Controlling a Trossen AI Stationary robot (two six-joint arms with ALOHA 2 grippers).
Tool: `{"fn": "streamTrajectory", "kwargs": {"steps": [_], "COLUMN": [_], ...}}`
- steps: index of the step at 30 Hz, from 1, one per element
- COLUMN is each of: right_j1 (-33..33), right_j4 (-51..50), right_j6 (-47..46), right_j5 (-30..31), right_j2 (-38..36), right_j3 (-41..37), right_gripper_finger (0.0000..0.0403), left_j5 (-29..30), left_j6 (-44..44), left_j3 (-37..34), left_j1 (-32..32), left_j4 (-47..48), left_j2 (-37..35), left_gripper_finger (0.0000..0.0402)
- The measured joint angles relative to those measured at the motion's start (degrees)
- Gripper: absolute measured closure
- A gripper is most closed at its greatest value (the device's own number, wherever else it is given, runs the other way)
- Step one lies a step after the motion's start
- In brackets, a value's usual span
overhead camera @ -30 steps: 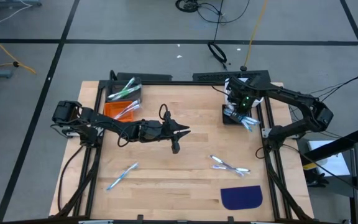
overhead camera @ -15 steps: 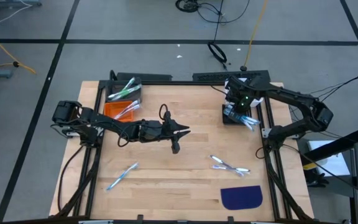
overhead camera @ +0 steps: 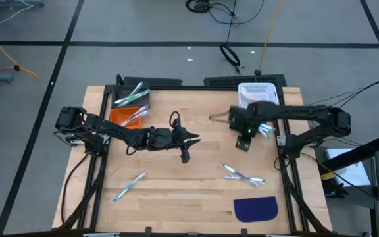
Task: Pick & Place Toothbrushes
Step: Put the purple toothbrush in the orange bin
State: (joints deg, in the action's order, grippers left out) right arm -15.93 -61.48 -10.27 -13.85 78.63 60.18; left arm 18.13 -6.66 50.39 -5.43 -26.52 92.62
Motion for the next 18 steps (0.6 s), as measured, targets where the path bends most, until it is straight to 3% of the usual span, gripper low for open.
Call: {"fn": "streamTrajectory", "kwargs": {"steps": [5,11,15,18], "right_j1": [11.0,22.7,29.6,32.7], "right_j4": [7.0,23.4,35.4,38.7], "right_j6": [-9.1,-20.4,-24.7,-26.7], "right_j5": [-0.1,0.8,5.8,8.8], "right_j2": [0.0,0.0,0.0,0.0], "right_j3": [-4.8,-11.5,-17.4,-19.8], "right_gripper_finger": [0.0291,0.0295,0.0304,0.0312], "left_j5": [0.0,0.0,0.0,0.0], "left_j6": [-0.8,-1.0,-1.0,-0.9], "left_j3": [0.0,0.0,0.0,0.0], "left_j1": [0.0,-0.6,-1.1,-1.2], "left_j4": [1.1,1.1,1.2,1.3], "left_j2": [0.0,0.0,0.0,0.0], "left_gripper_finger": [0.032,0.032,0.032,0.0321]}}
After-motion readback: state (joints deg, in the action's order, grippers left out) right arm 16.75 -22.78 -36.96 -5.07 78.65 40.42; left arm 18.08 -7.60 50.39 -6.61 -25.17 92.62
